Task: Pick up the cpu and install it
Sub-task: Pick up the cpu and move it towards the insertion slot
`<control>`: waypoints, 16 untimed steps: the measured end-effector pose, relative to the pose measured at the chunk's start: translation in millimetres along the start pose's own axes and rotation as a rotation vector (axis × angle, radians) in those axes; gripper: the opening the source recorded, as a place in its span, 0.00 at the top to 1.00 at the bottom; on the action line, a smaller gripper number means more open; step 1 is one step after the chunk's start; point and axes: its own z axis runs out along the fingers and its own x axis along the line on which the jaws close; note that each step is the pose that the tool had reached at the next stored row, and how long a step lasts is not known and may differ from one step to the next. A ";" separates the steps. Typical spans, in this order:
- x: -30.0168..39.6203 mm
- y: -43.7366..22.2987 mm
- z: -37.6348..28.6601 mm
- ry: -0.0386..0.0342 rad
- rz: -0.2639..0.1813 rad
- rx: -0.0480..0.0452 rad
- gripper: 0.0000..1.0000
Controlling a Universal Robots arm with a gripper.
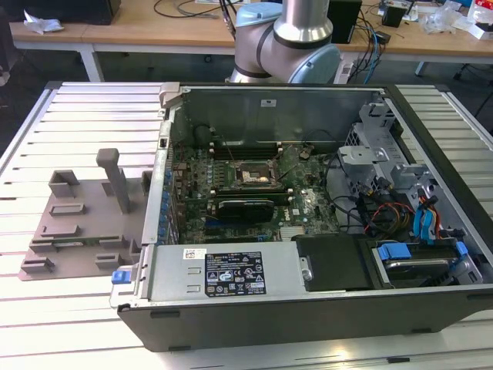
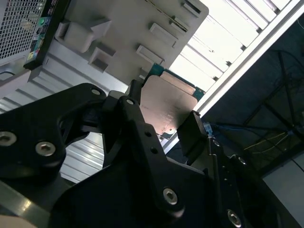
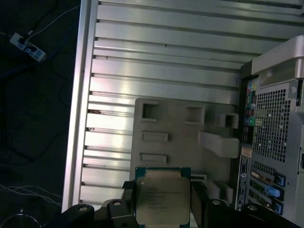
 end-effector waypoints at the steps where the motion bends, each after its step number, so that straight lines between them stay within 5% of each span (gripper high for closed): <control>1: 0.0 0.1 -3.0 -0.0001 0.000 0.0000 0.45; 6: -0.3 0.2 -18.5 0.0000 0.000 0.0000 0.45; 16: -0.6 0.3 -36.8 0.0000 0.000 -0.0001 0.45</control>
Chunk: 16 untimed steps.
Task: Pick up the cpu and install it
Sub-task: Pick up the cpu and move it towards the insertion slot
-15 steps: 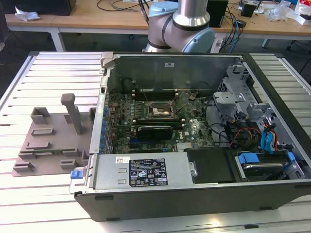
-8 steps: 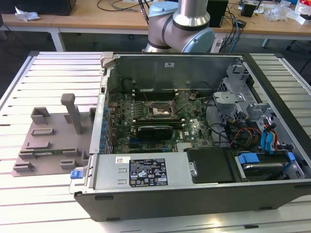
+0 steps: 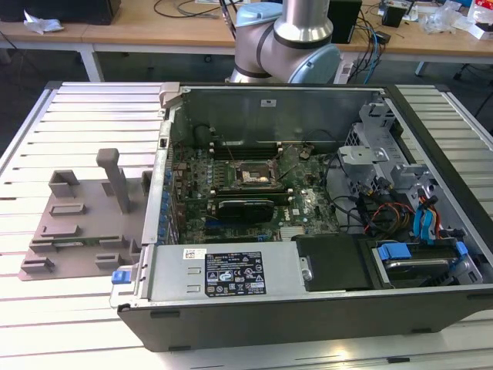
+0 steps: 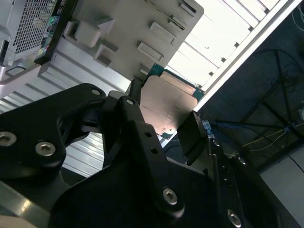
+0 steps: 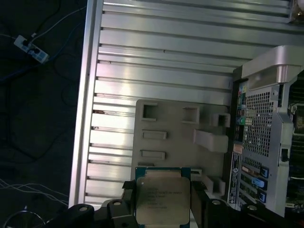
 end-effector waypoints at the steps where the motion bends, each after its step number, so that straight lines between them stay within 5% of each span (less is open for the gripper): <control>1: 0.0 0.0 -1.3 0.0001 0.000 0.0001 0.45; 5: -0.2 0.1 -10.1 0.0000 0.000 0.0000 0.45; 12: -3.9 -0.2 -7.7 0.0000 0.000 -0.0003 0.45; 16: -31.0 -2.8 3.4 0.0020 0.000 -0.0004 0.45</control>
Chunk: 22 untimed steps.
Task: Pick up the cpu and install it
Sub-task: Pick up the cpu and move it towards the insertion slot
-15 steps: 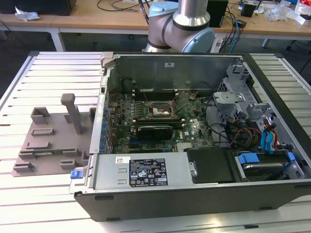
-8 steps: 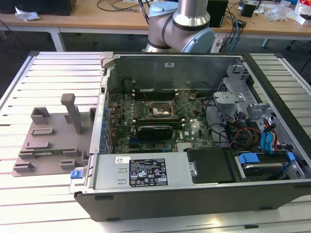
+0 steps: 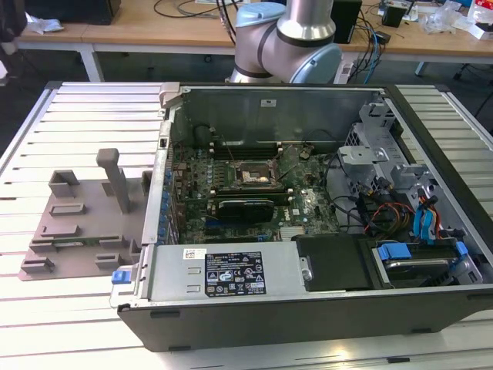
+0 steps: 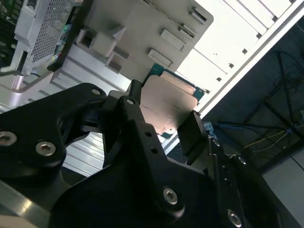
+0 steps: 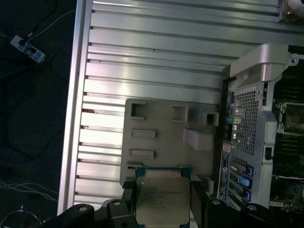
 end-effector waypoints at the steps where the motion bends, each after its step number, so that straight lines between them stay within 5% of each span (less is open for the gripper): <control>1: -8.5 -0.8 3.0 0.0003 0.000 -0.0002 0.45; 5: -37.7 -3.7 16.7 0.0014 0.000 -0.0001 0.45; 11: -52.4 -5.2 28.6 0.0013 0.000 -0.0002 0.45; 15: -66.0 -6.6 42.0 0.0013 0.000 -0.0002 0.45; 22: -74.6 -7.4 53.7 0.0013 0.000 -0.0002 0.45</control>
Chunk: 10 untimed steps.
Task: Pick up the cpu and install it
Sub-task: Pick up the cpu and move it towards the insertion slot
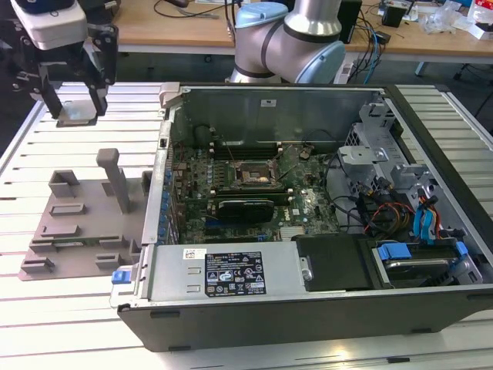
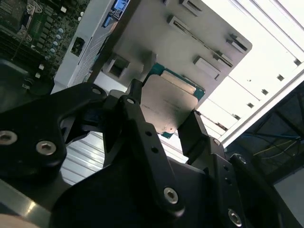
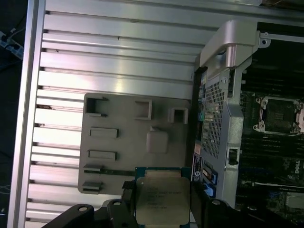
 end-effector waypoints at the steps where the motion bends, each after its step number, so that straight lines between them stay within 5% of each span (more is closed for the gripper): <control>1: -0.8 -0.1 1.1 0.0001 0.000 0.0000 0.45; 10: -3.2 -0.4 7.8 0.0001 0.000 0.0001 0.45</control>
